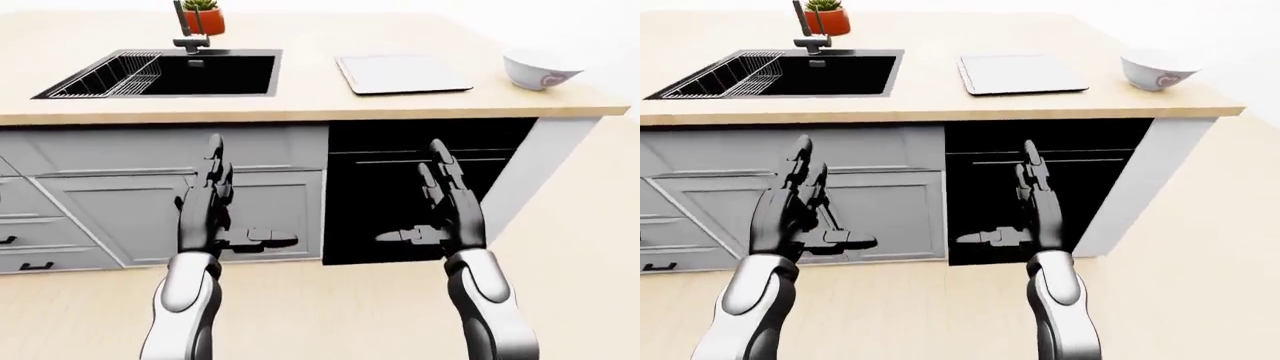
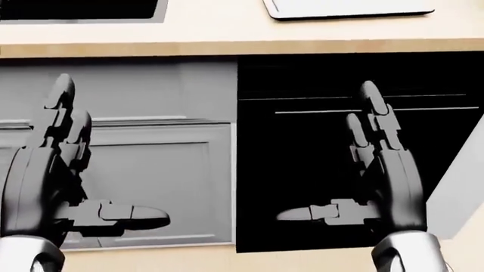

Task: Pick up the bowl with donut and place it on the tray. Pick up the cupcake and place it on the tray.

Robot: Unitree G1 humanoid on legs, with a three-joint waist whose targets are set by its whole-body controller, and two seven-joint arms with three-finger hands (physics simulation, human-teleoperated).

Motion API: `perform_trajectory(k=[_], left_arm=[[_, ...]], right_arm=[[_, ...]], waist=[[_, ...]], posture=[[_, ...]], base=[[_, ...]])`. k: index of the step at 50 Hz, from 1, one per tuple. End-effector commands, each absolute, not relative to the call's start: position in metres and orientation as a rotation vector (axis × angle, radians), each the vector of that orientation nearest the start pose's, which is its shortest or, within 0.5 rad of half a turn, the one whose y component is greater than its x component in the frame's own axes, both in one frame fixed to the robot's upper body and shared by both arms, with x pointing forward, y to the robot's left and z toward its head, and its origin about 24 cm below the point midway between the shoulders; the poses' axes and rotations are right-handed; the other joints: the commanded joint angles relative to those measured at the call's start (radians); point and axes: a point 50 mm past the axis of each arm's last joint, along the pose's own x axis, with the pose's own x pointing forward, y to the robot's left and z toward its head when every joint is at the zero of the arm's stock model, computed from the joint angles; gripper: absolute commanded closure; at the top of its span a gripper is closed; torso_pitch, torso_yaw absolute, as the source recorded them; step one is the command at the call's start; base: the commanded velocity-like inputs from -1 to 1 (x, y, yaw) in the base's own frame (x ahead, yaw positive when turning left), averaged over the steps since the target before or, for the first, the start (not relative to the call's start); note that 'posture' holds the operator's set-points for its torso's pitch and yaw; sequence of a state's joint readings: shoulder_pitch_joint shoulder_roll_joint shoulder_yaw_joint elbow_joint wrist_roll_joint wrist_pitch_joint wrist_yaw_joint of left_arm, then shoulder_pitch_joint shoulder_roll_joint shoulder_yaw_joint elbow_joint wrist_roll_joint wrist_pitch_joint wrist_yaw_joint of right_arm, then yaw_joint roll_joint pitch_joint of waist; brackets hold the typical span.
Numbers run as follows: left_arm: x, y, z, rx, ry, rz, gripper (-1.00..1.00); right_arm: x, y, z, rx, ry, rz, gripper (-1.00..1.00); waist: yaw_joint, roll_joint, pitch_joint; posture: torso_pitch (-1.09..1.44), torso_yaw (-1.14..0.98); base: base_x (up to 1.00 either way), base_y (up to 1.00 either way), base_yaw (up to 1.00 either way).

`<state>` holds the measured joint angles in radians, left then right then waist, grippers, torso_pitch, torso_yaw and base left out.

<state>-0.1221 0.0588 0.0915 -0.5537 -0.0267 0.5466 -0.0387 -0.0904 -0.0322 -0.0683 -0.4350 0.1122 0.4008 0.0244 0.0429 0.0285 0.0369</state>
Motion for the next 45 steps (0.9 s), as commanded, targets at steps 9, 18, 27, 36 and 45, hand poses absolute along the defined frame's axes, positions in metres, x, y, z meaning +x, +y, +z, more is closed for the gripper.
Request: perform_trajectory(k=[9, 18, 27, 36, 45], left_arm=[[0.247, 0.162, 0.167, 0.036, -0.206, -0.011, -1.0], [0.248, 0.162, 0.177, 0.043, -0.221, -0.014, -1.0], [0.244, 0.164, 0.184, 0.046, -0.235, -0.009, -1.0], [0.238, 0.169, 0.197, 0.05, -0.258, 0.004, -1.0], [0.236, 0.176, 0.206, 0.048, -0.269, 0.018, -1.0]], right_arm=[[0.255, -0.159, 0.142, 0.07, -0.207, 0.032, -1.0], [0.254, -0.157, 0.149, 0.068, -0.22, 0.044, -1.0], [0.251, -0.158, 0.155, 0.071, -0.236, 0.043, -1.0], [0.249, -0.158, 0.164, 0.059, -0.265, 0.052, -1.0], [0.249, -0.159, 0.174, 0.068, -0.282, 0.05, -1.0]], waist=[[-0.035, -0.082, -0.014], [-0.011, 0.018, -0.01], [-0.013, -0.11, -0.032], [-0.035, -0.082, -0.01], [-0.056, -0.06, -0.025]], posture=[[0.0, 0.0], [0.0, 0.0], [0.0, 0.0], [0.0, 0.0], [0.0, 0.0]], base=[[0.21, -0.89, 0.0], [0.21, -0.67, 0.0], [0.23, -0.63, 0.0], [0.2, -0.18, 0.0], [0.0, 0.0, 0.0]])
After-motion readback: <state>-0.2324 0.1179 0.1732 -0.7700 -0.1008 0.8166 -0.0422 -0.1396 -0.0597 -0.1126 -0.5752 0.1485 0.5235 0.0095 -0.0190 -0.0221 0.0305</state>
